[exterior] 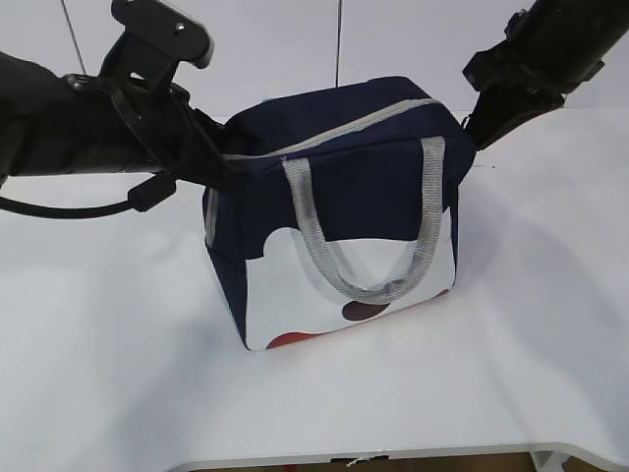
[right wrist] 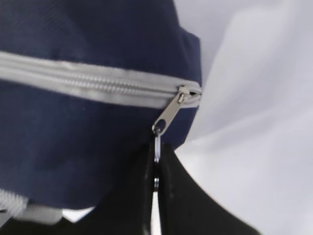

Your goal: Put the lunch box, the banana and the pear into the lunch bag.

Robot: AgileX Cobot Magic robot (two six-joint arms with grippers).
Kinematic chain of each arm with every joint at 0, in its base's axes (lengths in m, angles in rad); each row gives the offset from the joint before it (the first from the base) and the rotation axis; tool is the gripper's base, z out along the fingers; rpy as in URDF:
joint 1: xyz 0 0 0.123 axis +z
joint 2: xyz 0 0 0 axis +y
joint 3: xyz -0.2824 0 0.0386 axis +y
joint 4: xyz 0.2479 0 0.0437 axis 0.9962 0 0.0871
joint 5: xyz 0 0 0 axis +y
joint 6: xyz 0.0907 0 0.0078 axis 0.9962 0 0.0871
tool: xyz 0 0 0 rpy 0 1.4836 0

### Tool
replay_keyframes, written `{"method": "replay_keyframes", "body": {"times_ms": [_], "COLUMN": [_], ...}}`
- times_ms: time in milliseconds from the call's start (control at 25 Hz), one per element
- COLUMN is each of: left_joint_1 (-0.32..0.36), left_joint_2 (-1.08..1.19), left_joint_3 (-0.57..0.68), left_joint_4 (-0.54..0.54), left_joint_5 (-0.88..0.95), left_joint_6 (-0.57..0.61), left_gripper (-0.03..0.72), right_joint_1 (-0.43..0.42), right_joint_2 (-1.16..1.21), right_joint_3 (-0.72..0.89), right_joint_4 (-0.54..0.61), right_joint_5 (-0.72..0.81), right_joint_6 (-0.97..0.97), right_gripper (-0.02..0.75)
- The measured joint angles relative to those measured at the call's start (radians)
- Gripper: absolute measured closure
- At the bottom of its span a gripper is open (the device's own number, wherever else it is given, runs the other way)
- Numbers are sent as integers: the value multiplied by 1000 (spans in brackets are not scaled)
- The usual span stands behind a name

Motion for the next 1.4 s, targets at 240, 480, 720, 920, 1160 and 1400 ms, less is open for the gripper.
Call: {"method": "replay_keyframes", "body": {"times_ms": [240, 480, 720, 920, 1160, 1400], "left_joint_1": [0, 0, 0, 0, 0, 0], "left_joint_2": [7, 47, 82, 88, 88, 88], "left_joint_3": [0, 0, 0, -6, -7, -7], "left_joint_4": [20, 150, 274, 291, 291, 269], "left_joint_5": [-95, -171, -223, -221, -217, -217], "left_joint_6": [2, 2, 2, 2, 2, 2], "left_gripper": [703, 703, 703, 703, 703, 703], "right_joint_1": [0, 0, 0, 0, 0, 0], "right_joint_2": [-82, -149, -185, -196, -204, -204], "right_joint_3": [139, 204, 249, 257, 257, 249], "right_joint_4": [105, 141, 174, 176, 154, 102], "right_joint_5": [-1, -11, -16, -16, -16, -16], "right_joint_6": [-33, -47, -55, -57, -54, 51], "right_gripper": [720, 720, 720, 720, 720, 720]}}
